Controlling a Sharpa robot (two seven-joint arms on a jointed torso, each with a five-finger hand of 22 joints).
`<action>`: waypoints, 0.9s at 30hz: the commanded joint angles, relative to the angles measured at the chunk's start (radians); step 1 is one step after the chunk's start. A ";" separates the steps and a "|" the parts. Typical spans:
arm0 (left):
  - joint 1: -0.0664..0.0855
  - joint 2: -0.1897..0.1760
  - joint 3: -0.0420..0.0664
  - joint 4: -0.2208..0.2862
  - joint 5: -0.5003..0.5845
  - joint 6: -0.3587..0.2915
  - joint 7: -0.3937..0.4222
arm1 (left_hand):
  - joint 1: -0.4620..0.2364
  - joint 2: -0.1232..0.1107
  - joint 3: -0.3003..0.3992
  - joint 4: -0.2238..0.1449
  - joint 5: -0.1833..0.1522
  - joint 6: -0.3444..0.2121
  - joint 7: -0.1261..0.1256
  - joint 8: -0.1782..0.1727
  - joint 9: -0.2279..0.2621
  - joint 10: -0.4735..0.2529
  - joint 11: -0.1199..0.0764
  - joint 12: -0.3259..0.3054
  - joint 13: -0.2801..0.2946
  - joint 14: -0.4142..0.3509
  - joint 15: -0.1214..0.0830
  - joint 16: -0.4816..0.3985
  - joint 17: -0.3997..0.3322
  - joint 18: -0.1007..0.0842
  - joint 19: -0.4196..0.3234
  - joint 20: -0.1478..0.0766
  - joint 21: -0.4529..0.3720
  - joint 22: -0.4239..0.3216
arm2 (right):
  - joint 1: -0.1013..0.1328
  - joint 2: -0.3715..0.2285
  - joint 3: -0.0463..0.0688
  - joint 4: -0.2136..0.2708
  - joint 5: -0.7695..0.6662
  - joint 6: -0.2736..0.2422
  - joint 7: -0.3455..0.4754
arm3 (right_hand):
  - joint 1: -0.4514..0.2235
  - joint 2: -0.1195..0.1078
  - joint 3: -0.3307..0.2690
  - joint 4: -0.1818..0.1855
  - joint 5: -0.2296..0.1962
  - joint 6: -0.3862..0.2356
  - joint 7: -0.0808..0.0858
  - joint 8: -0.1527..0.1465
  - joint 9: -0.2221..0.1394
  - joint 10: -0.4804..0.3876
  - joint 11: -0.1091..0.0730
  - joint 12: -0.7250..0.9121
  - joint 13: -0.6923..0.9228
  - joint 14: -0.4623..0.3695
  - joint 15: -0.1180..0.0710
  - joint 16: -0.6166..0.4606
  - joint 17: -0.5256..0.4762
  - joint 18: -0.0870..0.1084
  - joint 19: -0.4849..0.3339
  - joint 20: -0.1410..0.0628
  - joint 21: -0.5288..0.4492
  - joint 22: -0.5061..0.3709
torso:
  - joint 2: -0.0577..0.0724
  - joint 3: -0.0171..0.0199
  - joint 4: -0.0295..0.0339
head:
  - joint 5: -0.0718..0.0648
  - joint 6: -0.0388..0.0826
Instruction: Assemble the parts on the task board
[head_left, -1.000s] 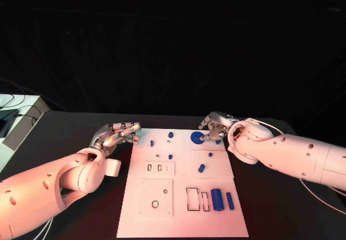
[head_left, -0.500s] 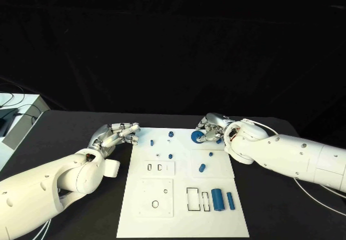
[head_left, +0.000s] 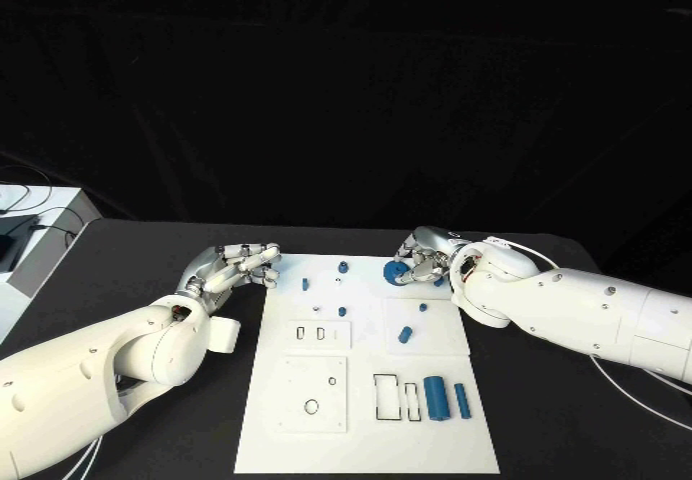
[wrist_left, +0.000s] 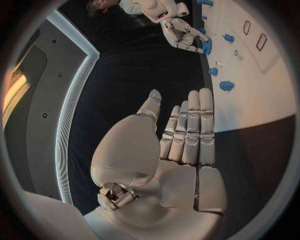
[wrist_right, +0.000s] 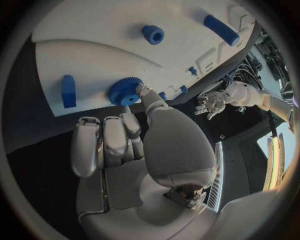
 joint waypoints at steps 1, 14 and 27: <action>0.000 0.000 0.001 0.003 -0.001 0.017 0.013 | 0.002 0.011 0.000 -0.006 -0.001 -0.002 -0.002 -0.001 0.000 -0.007 -0.001 -0.004 0.000 -0.007 -0.002 -0.004 -0.001 0.007 -0.008 -0.003 0.008 -0.002 | -0.001 -0.002 0.000 0.000 0.000 0.030 -0.002 | -0.006 0.011 -0.001 -0.004 0.018 0.006 0.000 -0.002 0.000 -0.003 -0.005 -0.006 0.001 0.000 0.001 0.002 0.001 -0.008 0.056 0.002 0.006 0.198 | 0.001 0.0000 -0.0001 | 0.001 0.000; 0.000 -0.002 0.001 0.004 -0.001 0.017 0.012 | 0.002 0.011 0.000 -0.006 -0.001 -0.001 -0.002 -0.001 0.000 -0.007 -0.001 -0.004 0.000 -0.008 -0.002 -0.004 -0.001 0.007 -0.008 -0.003 0.008 -0.003 | -0.001 0.001 -0.001 -0.015 0.011 0.075 -0.009 | -0.045 0.033 0.002 -0.014 0.138 0.002 0.002 -0.003 -0.009 -0.009 -0.006 -0.017 0.000 0.000 0.000 -0.003 0.000 -0.008 0.054 0.000 0.001 0.197 | 0.000 -0.0002 0.0000 | 0.000 -0.002; 0.000 -0.003 0.001 0.004 -0.001 0.017 0.012 | 0.002 0.011 0.000 -0.006 -0.001 -0.001 -0.002 -0.001 0.000 -0.007 -0.001 -0.004 0.000 -0.008 -0.002 -0.004 -0.001 0.007 -0.008 -0.003 0.008 -0.003 | -0.001 0.004 -0.005 -0.022 -0.007 0.083 -0.009 | -0.034 0.033 0.025 -0.063 0.160 -0.003 0.006 -0.002 -0.013 -0.017 -0.005 -0.026 -0.005 0.000 0.000 -0.006 0.002 -0.008 0.053 0.000 0.001 0.197 | 0.001 0.0000 0.0000 | 0.001 0.000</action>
